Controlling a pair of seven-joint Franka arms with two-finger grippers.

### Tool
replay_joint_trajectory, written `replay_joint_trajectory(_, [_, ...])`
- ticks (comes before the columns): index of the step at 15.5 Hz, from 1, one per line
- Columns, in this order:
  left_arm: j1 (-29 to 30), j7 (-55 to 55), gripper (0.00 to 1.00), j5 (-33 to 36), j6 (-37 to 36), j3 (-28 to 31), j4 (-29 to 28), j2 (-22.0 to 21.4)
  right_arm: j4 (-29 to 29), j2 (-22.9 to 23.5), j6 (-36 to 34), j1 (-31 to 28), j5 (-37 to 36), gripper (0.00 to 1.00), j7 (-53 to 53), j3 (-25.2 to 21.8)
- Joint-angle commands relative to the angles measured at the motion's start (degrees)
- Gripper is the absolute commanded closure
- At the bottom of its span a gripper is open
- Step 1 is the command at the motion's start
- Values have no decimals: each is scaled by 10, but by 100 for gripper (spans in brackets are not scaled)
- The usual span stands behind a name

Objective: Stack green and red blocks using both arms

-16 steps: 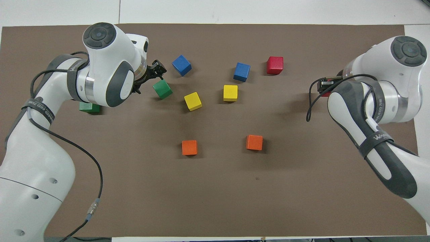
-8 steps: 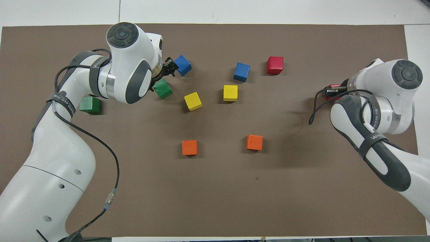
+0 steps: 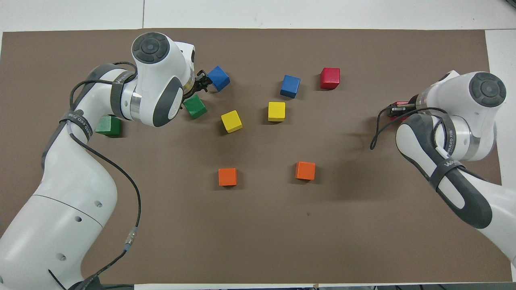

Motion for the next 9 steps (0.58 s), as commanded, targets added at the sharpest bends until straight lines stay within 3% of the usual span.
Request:
replay_joint_trajectory(1, [-9,-12,0,13,17,8,-30,-16,-4,-3,10,-11,-6,0,-2,7])
replay_joint_trajectory(7, [-15,-47,2,12,12,8,-41,-20,21,-12,-41,-2,-5,0,-1,7])
replay_joint_trajectory(9, [-17,-49,18,12,12,7,-47,-23,59,-13,-93,12,-5,0,16,10])
